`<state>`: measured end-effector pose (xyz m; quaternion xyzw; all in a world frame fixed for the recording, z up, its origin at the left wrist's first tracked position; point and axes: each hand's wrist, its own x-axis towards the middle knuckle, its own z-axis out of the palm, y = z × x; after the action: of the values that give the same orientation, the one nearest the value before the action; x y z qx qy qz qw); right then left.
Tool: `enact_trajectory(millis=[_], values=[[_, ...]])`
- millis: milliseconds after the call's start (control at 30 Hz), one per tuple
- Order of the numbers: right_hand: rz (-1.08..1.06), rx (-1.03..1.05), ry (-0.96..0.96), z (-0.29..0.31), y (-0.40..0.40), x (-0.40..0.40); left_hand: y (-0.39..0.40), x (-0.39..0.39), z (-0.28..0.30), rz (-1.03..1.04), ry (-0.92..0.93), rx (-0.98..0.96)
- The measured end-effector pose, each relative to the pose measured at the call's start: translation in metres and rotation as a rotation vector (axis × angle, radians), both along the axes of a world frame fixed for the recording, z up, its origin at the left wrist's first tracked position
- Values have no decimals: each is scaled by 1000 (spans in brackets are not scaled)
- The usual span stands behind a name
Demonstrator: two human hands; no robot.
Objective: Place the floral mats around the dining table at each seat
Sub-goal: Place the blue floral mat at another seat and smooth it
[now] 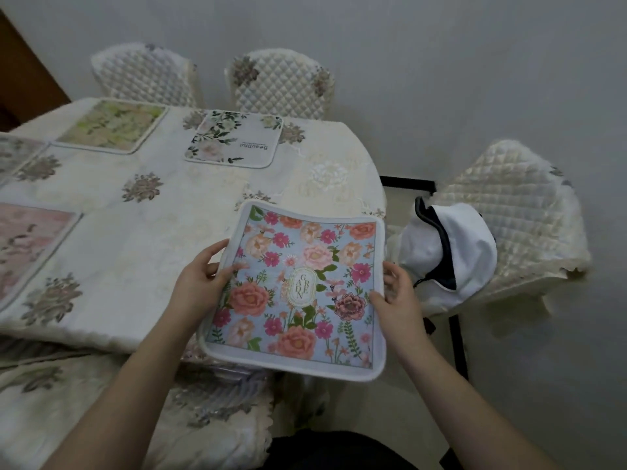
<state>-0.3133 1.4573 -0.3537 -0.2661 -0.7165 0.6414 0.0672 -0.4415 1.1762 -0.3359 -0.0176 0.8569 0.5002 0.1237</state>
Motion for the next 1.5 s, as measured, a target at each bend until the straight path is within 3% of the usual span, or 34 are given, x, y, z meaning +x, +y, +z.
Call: enact_trajectory(millis=[433, 633, 967, 1500], values=[[173, 18, -59, -8, -44, -88, -61, -44, -17, 144, -16, 18], [297, -73, -62, -24, -59, -128, -78, -53, -36, 230, -9, -166], [488, -339, -167, -44, -57, -178, -86, -57, -35, 405, -30, -315], [692, -396, -365, -67, -116, -195, -144, -79, -50, 677, -56, -421]])
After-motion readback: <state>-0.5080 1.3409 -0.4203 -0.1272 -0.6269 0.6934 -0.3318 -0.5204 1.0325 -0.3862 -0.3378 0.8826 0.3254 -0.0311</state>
